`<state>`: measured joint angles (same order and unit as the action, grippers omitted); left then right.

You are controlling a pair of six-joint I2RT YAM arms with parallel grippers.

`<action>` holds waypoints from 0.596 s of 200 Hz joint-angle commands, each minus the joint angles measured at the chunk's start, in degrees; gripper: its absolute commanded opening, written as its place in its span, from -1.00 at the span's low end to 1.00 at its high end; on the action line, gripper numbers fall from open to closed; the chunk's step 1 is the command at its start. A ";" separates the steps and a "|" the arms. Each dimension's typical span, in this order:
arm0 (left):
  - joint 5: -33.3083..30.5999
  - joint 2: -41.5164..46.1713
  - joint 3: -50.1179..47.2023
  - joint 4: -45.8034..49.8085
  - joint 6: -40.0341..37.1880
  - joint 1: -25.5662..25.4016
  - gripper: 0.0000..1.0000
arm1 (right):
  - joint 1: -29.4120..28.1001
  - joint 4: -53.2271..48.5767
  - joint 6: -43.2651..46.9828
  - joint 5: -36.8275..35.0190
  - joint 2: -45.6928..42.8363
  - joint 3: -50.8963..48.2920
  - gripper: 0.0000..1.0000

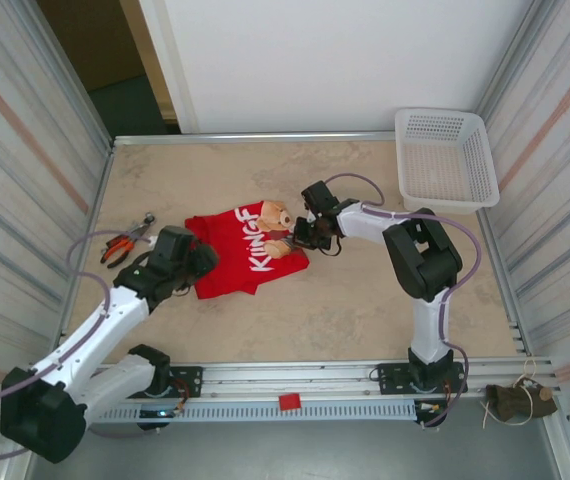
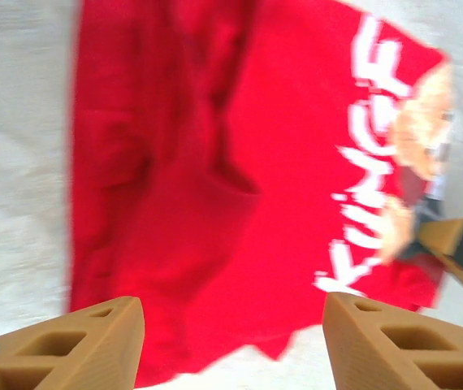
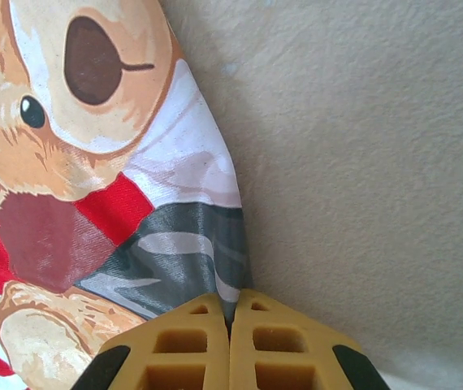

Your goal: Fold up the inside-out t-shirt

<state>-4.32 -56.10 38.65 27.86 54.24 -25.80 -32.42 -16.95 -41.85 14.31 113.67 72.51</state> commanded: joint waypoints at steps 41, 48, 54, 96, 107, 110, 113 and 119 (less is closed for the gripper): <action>-3.18 -22.91 4.52 -7.15 9.22 -10.19 0.25 | 2.25 -3.14 -5.77 -9.44 -12.27 -13.10 -1.00; -4.02 -24.07 3.66 -7.82 10.50 -10.08 0.25 | 2.41 -3.34 -6.70 -10.28 -14.13 -15.07 -1.00; -4.55 -24.88 3.13 -8.49 11.12 -9.76 0.25 | 2.37 -3.37 -7.73 -10.60 -15.83 -16.93 -1.00; -1.67 -35.18 7.37 -13.03 4.12 -4.34 0.29 | -1.23 -1.67 -18.79 -11.16 -29.93 -31.11 -1.00; -0.80 -39.24 11.46 -12.32 0.24 -2.63 0.29 | -4.49 -1.45 -22.22 -11.66 -33.86 -33.31 -0.65; -0.67 -40.27 12.64 -12.46 -1.22 -2.21 0.29 | -5.76 -1.73 -23.09 -12.12 -34.92 -33.65 -0.56; -0.27 -41.30 13.85 -12.85 -3.05 -1.70 0.29 | -7.03 -2.06 -23.75 -12.63 -35.88 -33.74 -0.47; 0.63 -43.40 16.48 -13.59 -6.98 -0.53 0.29 | -9.48 -3.14 -24.65 -14.24 -37.71 -33.51 -0.24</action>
<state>-4.32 -91.85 48.95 16.14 58.83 -30.37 -35.44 -17.26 -57.32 4.84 82.72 40.66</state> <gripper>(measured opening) 0.644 0.212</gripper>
